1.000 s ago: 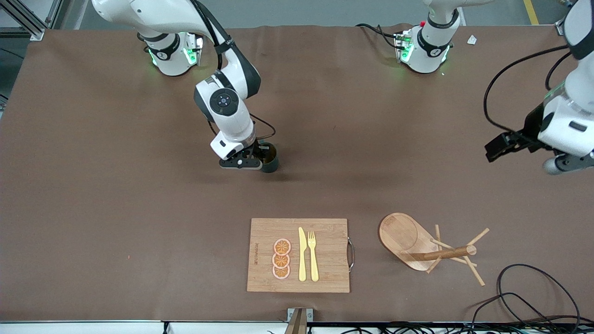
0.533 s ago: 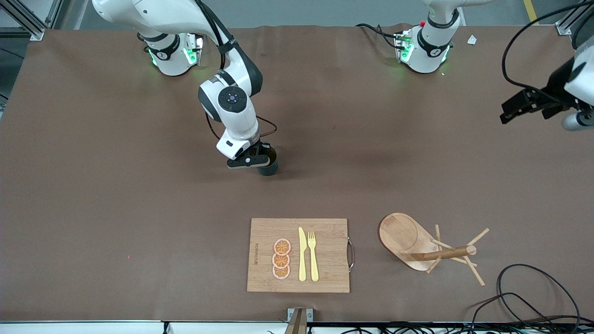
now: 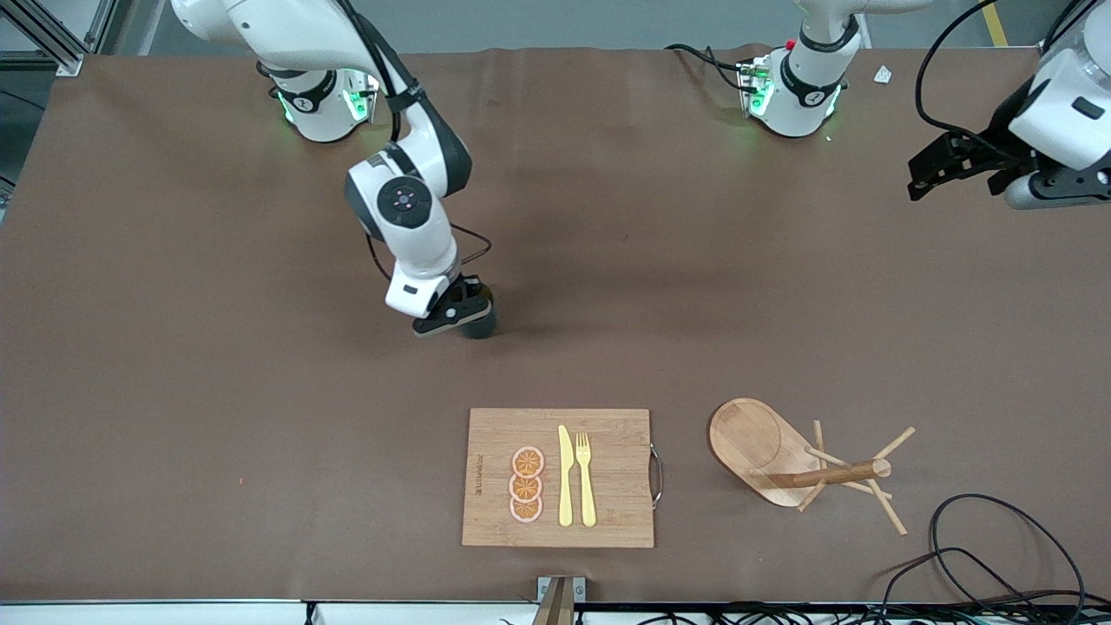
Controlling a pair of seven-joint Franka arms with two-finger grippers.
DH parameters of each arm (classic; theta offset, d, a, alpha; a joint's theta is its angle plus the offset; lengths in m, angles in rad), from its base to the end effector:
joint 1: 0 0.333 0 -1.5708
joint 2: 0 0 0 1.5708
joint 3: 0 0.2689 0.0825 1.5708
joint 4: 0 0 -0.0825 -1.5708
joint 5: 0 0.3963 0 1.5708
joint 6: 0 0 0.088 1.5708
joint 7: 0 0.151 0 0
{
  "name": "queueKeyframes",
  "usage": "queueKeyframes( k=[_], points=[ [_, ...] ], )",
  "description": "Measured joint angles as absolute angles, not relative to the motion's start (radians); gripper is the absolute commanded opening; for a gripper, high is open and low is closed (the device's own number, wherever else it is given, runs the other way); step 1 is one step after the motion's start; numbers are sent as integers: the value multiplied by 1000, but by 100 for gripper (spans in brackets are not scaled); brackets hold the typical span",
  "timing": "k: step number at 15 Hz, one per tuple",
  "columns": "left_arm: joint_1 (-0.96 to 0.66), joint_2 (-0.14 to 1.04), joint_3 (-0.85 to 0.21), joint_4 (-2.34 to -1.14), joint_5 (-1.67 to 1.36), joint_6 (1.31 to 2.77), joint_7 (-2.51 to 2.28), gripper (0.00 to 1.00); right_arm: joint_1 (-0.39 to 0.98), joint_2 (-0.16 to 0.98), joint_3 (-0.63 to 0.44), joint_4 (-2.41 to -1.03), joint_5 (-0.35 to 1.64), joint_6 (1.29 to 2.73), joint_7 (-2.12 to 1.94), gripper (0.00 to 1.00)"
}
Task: Transfer cup from left to right arm and place
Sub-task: 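Close the right gripper on the teal mug's rim and lift it, then carry the teal mug with the right gripper away from the stand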
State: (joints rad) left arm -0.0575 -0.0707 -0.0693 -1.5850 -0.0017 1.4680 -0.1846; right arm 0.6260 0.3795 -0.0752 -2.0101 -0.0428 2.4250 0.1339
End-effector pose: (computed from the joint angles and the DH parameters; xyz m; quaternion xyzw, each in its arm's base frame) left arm 0.5308 -0.0689 0.5568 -0.9993 -0.0290 0.0227 0.0052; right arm 0.5133 0.3121 0.1720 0.9737 0.2252 0.0265 0.0205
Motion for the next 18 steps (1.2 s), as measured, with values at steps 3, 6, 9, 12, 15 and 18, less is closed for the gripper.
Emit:
queueKeyframes(
  k=[3,6,9,12,15,18],
  points=[
    [-60,-70,-68,-1591,-2,1471,-182,100,549,332,-77,-2008,-43,2360,-114,1],
    [-60,-69,-67,-1599,-2,1485,-138,100,473,293,-79,-2024,-43,2332,-352,1],
    [-58,-66,-66,-1600,-2,1490,-114,100,387,262,-80,-2077,-44,2332,-661,0],
    [-57,-65,-65,-1600,-2,1492,-112,100,278,225,-81,-2131,-44,2337,-988,0],
    [-56,-64,-64,-1600,-2,1495,-112,100,177,197,-82,-2187,-44,2376,-1243,0],
    [-55,-62,-62,-1600,-2,1499,-112,100,94,192,-81,-2242,-44,2437,-1432,0]
  ],
)
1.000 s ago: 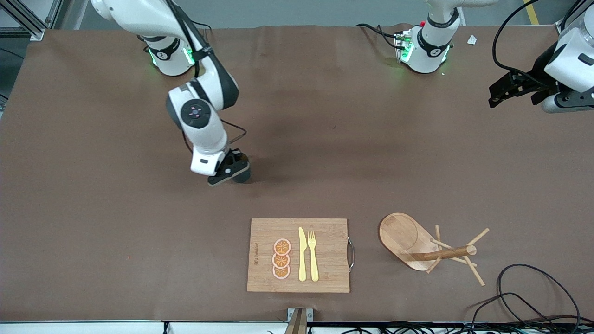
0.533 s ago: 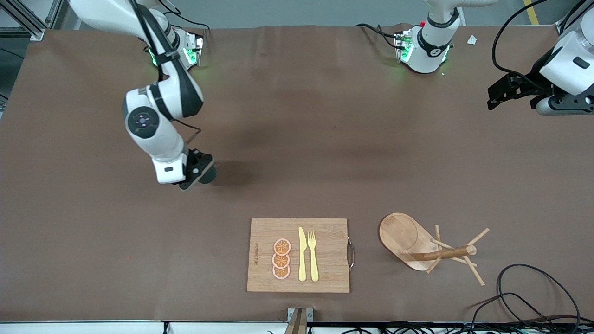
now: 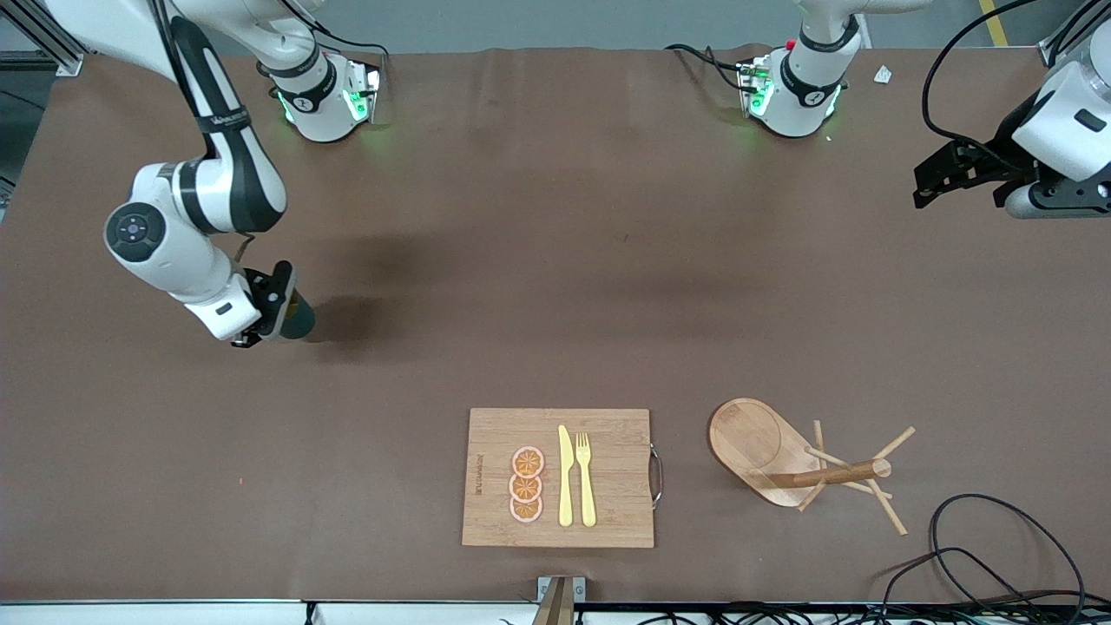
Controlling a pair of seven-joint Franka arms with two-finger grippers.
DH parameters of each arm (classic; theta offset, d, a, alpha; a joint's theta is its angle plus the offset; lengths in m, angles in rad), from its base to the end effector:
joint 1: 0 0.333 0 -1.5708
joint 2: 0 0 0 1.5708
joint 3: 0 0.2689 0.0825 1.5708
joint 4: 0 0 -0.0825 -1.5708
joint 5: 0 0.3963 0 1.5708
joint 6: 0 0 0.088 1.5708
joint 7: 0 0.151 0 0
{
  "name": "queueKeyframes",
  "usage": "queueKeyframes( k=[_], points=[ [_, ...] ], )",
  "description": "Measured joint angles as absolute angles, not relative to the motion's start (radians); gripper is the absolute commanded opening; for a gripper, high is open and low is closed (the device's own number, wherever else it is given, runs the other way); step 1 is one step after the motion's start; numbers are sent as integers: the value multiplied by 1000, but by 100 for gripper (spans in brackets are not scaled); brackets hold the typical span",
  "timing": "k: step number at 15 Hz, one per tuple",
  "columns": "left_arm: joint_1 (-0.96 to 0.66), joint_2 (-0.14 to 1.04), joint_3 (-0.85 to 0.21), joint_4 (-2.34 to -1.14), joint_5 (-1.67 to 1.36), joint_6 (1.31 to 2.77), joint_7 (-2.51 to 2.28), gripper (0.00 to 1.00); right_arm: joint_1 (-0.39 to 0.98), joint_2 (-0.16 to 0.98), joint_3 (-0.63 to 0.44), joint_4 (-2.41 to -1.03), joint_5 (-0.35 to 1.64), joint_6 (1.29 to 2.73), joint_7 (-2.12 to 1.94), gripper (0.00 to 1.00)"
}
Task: Transfer cup from left to right arm and place
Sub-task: 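Carry the teal mug with the right gripper away from the stand, then lower the teal mug onto the table and open the right gripper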
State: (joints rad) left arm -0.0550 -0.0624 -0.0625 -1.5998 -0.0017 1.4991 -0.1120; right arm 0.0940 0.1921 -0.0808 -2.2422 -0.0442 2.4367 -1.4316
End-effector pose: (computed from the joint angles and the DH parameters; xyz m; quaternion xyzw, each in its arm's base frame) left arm 0.5372 -0.0645 0.5479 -0.9998 0.0027 0.0190 0.0033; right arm 0.5410 0.0043 0.1832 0.7383 0.6741 -0.0133 0.0176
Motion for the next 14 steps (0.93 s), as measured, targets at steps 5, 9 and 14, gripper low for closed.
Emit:
queueKeyframes(
  k=[5,9,14],
  points=[
    [-50,-62,-59,-1600,-2,1501,-112,100,21,187,-80,-2329,-44,2539,-1558,0],
    [-50,-62,-59,-1600,-2,1502,-112,100,-20,187,-79,-2364,-44,2564,-1585,1],
    [-50,-62,-59,-1600,-2,1508,-112,100,-62,186,-77,-2370,-41,2564,-1616,0]
  ],
)
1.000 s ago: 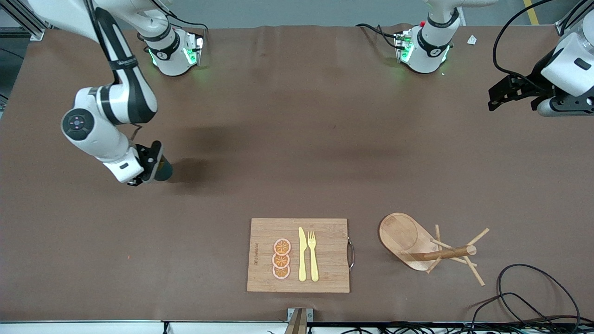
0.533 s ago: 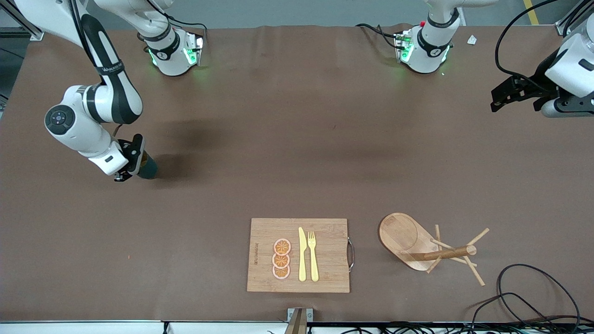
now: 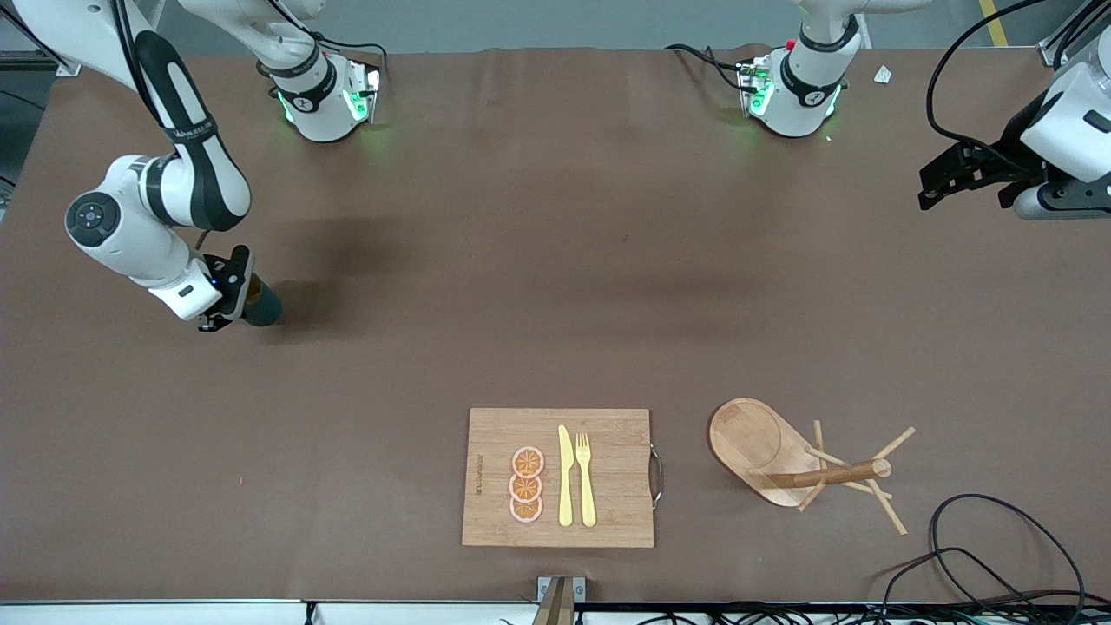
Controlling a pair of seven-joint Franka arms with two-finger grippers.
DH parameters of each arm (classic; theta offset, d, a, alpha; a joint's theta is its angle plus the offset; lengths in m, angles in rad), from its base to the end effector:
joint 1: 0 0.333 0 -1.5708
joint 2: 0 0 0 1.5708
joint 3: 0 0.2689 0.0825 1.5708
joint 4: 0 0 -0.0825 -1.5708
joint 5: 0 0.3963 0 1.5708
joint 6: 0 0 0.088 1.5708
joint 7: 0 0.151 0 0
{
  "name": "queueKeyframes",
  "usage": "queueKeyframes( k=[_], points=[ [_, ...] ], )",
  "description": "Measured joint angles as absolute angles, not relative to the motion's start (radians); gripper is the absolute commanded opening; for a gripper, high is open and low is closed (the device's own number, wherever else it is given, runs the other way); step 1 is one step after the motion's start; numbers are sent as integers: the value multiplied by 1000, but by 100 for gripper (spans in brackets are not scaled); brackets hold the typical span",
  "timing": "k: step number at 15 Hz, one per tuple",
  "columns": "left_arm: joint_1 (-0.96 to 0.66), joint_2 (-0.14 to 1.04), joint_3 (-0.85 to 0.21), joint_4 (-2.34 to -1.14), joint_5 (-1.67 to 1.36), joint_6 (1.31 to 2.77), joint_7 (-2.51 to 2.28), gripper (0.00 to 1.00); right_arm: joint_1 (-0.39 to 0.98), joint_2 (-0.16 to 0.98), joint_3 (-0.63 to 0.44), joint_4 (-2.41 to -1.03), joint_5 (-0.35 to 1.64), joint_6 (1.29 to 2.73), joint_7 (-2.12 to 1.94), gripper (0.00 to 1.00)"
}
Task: Transfer cup from left to right arm and place
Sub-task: 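Lower the teal mug onto the table and open the right gripper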
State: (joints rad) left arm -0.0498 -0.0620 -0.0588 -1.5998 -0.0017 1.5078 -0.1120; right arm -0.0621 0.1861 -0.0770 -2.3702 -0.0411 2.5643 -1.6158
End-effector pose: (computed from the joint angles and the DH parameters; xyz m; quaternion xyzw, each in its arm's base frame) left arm 0.5392 -0.0598 0.5484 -0.9999 -0.0017 0.0149 0.0026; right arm 0.5026 -0.0727 0.1472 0.7273 0.6861 -0.0115 0.0150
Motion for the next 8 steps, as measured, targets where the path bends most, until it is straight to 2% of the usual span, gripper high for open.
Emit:
queueKeyframes(
  k=[7,8],
  points=[
    [-30,-54,-57,-1600,-2,1525,-112,100,-56,185,-64,-2373,20,2564,-1621,1],
    [-29,-54,-57,-1600,-2,1526,-112,100,-55,185,-62,-2374,22,2564,-1621,6]
  ],
)
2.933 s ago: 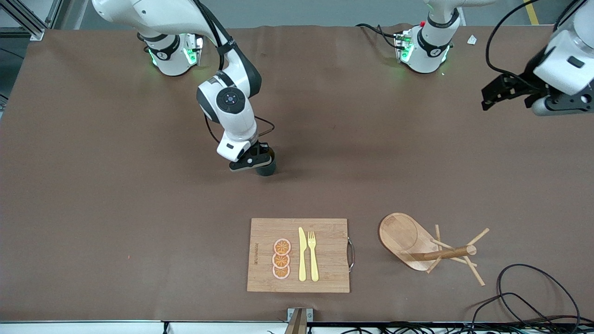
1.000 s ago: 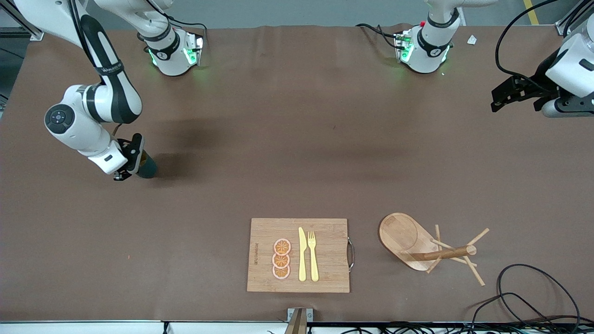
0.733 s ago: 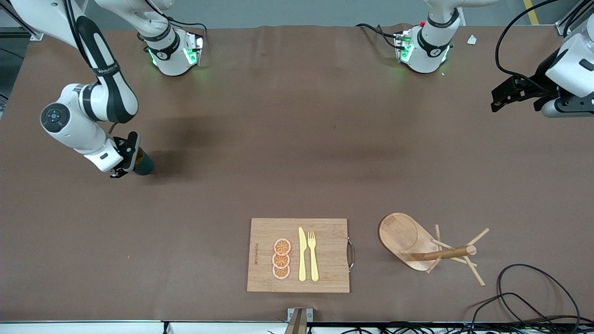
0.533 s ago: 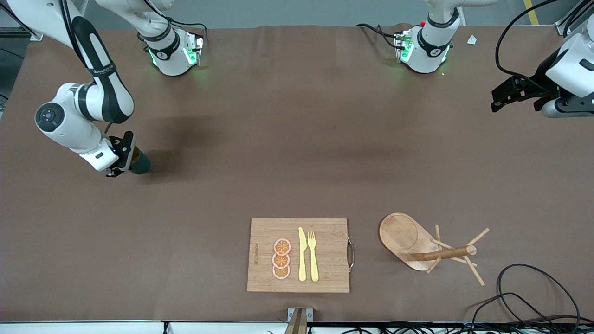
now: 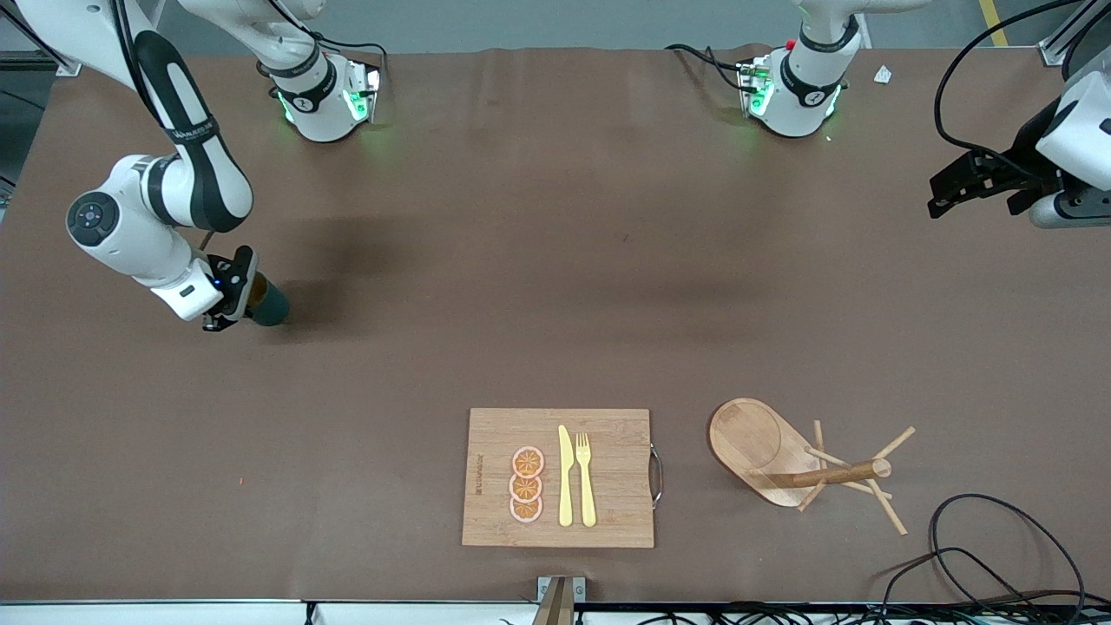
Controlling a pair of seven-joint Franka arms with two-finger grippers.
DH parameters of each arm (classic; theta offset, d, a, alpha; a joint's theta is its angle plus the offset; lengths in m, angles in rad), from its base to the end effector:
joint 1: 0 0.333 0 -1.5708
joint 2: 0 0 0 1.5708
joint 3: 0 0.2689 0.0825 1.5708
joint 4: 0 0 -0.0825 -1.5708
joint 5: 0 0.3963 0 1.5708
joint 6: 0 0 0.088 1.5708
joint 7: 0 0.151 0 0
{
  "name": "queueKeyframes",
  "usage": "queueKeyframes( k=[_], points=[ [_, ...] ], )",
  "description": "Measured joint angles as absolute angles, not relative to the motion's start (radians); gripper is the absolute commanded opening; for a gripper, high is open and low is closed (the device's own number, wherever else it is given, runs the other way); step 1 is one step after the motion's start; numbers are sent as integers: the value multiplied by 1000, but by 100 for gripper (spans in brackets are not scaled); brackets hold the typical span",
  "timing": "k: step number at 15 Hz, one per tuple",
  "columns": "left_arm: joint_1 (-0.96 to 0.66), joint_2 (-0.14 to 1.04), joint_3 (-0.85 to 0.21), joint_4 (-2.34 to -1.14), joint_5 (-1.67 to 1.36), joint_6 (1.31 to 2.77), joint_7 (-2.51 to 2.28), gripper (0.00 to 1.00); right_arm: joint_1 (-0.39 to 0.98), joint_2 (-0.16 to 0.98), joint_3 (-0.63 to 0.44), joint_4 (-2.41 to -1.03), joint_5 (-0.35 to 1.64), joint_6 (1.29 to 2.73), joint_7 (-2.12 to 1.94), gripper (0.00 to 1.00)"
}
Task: Transfer cup from left to right arm and place
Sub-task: 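Lower the teal mug onto the table and open the right gripper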
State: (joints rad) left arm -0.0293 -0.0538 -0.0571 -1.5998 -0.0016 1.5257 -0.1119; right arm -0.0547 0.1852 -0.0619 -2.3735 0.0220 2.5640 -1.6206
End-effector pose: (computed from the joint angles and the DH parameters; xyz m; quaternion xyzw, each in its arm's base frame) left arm 0.5449 -0.0481 0.5454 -0.9999 -0.0128 0.0101 0.0017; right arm 0.5029 -0.0603 0.1463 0.7362 0.6768 0.0021 0.0020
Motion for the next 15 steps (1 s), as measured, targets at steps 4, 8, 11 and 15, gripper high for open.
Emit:
queueKeyframes(
  k=[4,8,11,15],
  points=[
    [-29,-54,-57,-1600,-2,1526,-112,100,-29,185,-59,-2374,42,2571,-1621,100],
    [-30,-54,-58,-1599,-2,1526,-112,100,-16,183,-60,-2362,56,2576,-1621,100],
    [-30,-54,-59,-1599,-2,1526,-112,100,-23,174,-67,-2321,70,2522,-1619,100],
    [-31,-54,-62,-1599,-2,1526,-112,100,-38,153,-77,-2165,121,2279,-1510,100]
  ],
)
